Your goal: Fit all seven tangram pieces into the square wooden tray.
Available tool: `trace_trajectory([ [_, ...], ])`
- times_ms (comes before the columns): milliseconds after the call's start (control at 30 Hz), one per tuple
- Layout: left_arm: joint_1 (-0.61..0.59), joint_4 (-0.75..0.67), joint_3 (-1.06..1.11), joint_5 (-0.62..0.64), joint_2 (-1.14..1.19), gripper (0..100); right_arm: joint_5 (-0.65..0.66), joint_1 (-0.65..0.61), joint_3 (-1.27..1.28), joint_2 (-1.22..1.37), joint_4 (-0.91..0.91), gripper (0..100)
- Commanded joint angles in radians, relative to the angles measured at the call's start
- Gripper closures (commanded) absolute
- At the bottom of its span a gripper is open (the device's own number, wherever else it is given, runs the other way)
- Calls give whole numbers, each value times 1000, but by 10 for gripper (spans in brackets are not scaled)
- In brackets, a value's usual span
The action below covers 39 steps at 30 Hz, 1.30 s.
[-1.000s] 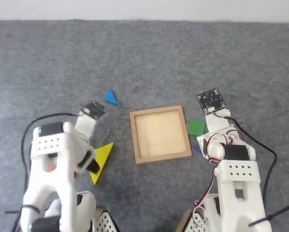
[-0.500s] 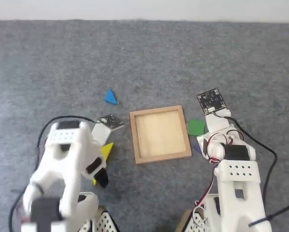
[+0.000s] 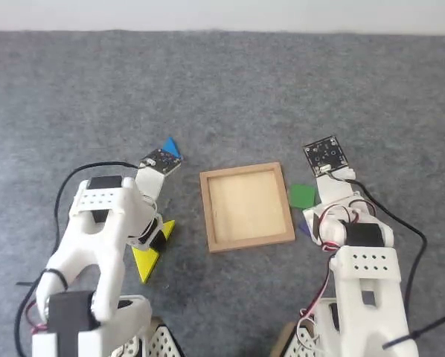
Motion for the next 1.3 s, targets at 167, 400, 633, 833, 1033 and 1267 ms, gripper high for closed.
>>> trace_trajectory([
  [167,-135,203,13,-86,-172,816,-3,13,-17,-44,10,844],
  [400,-135,272,99,-279,-255,803,-3,13,-17,-44,10,844],
  [633,-52,201,79,-218,-25,778,-3,13,-17,-44,10,844],
  [833,-54,92,-27,-98,275,830,-3,13,-17,-44,10,844],
  [1033,-54,41,-44,-9,193,832,-3,13,-17,-44,10,844],
  [1267,-52,-104,-18,132,-149,830,-3,13,-17,-44,10,844],
])
